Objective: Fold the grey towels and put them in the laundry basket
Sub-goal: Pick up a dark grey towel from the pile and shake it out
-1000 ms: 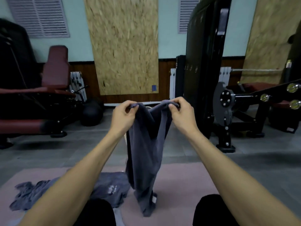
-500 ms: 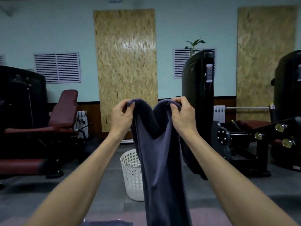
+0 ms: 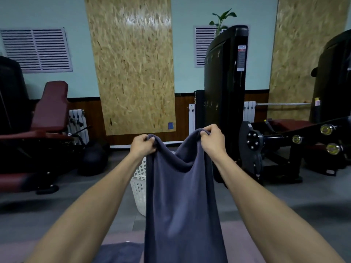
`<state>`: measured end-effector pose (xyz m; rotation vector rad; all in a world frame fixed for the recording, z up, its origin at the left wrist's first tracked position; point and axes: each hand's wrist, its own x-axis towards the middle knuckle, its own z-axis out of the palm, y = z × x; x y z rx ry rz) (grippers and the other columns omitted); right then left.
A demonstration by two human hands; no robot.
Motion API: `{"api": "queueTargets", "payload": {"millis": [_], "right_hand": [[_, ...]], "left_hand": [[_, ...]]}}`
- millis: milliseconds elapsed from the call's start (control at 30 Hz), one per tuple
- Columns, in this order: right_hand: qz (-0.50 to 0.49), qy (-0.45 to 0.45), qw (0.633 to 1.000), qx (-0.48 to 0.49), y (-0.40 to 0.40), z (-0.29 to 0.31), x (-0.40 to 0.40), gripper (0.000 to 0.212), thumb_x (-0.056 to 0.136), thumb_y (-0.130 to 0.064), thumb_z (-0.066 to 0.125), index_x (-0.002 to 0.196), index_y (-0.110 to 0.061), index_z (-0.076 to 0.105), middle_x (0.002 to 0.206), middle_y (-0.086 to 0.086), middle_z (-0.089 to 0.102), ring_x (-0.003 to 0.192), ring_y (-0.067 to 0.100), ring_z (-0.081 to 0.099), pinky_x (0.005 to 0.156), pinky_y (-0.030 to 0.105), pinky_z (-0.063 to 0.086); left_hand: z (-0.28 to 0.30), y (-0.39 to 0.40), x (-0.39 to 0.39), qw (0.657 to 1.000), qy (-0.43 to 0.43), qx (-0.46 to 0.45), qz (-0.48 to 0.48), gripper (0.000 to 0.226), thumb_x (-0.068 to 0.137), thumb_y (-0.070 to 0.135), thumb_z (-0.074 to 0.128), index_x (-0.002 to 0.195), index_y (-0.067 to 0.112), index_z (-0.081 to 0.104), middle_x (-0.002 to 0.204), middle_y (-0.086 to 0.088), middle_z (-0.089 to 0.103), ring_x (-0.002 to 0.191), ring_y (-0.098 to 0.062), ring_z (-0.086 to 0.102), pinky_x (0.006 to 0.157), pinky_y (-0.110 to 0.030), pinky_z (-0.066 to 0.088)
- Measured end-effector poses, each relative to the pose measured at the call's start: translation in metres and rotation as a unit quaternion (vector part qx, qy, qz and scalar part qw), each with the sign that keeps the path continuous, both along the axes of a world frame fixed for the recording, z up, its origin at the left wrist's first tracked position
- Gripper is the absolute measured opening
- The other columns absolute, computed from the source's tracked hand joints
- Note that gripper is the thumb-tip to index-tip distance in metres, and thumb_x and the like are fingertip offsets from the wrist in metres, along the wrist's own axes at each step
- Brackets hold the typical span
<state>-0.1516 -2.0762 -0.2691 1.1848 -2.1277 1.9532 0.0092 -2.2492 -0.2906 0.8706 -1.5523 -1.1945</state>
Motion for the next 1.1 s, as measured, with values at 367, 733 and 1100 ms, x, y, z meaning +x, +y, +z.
{"api": "queueTargets", "payload": {"millis": [367,733,1100], "right_hand": [[0.044,0.035,0.986,-0.156,-0.071,0.061,-0.062,0.008,0.095,-0.013,0.053,0.099,-0.018,0.057,0.115,-0.002,0.064,0.107,0.01,0.06,0.097,0.027,0.048],[0.056,0.054,0.989,-0.122,0.015,0.029,-0.001,0.009,0.097,-0.014,0.053,0.099,-0.022,0.057,0.106,-0.011,0.061,0.098,-0.005,0.057,0.081,0.012,0.048],[-0.001,0.118,0.991,-0.06,0.108,-0.006,0.075,0.009,0.098,-0.017,0.052,0.103,-0.013,0.058,0.095,-0.003,0.061,0.085,0.005,0.058,0.073,0.019,0.05]], "left_hand": [[0.085,-0.066,-0.052,0.976,0.125,-0.169,0.064,0.017,0.098,0.015,0.052,0.082,0.019,0.057,0.077,0.001,0.06,0.079,-0.015,0.058,0.076,-0.035,0.05],[0.051,0.015,0.024,0.983,0.089,-0.159,0.015,0.019,0.098,0.017,0.054,0.081,0.024,0.061,0.083,-0.001,0.065,0.087,-0.02,0.065,0.087,-0.042,0.055],[0.019,0.13,0.092,0.972,0.017,-0.233,0.012,0.018,0.095,0.018,0.058,0.079,0.022,0.064,0.067,0.009,0.061,0.059,0.001,0.054,0.057,-0.02,0.042]]}}
